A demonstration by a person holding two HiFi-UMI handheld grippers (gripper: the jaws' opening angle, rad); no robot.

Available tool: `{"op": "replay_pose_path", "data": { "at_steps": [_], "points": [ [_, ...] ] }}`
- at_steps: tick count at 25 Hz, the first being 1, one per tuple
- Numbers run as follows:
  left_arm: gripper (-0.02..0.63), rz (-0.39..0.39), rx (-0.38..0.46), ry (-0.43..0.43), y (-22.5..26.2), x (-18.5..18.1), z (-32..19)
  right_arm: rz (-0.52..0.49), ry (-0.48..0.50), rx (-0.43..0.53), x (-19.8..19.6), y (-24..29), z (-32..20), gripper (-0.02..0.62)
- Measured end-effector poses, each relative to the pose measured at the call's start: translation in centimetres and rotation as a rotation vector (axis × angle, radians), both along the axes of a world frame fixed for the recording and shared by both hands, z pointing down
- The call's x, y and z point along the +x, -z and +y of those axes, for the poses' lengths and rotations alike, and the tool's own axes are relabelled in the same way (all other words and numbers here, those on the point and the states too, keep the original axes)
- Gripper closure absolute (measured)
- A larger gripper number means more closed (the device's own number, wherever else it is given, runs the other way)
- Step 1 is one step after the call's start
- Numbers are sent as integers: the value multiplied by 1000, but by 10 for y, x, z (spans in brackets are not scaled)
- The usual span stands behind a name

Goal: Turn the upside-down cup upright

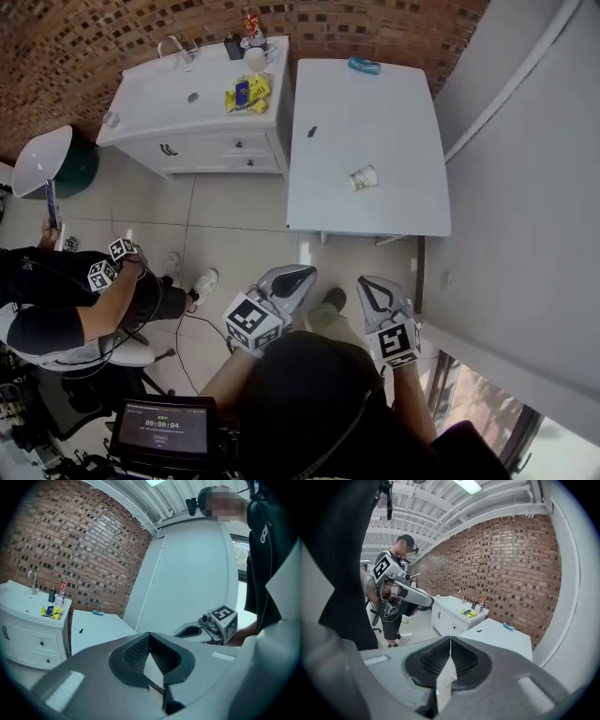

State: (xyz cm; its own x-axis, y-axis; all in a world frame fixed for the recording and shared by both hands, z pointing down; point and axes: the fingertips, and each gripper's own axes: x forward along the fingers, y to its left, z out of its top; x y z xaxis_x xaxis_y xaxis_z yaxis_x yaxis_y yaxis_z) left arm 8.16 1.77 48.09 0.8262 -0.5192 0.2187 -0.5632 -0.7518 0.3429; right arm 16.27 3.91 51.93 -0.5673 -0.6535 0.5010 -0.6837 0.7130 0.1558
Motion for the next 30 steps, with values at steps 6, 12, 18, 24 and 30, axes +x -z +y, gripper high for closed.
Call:
{"op": "replay_pose_path", "data": {
  "at_steps": [6, 12, 18, 24, 30],
  "points": [
    [592, 2, -13, 24, -5, -13, -25, 4, 13, -15, -8, -7, -31, 602],
    [592, 28, -24, -13, -15, -23, -55, 22, -45, -18, -17, -14, -62, 598],
    [592, 61, -21, -43, -8, -57, -93, 46, -117, -15, -49, -6, -104, 578],
    [592, 64, -16, -35, -8, -81, -123, 42, -148, -22, -67, -6, -134, 561],
    [592, 76, -32, -59, -12, -107, -146, 76, -252, -29, -69, -13, -166, 531]
  ]
}}
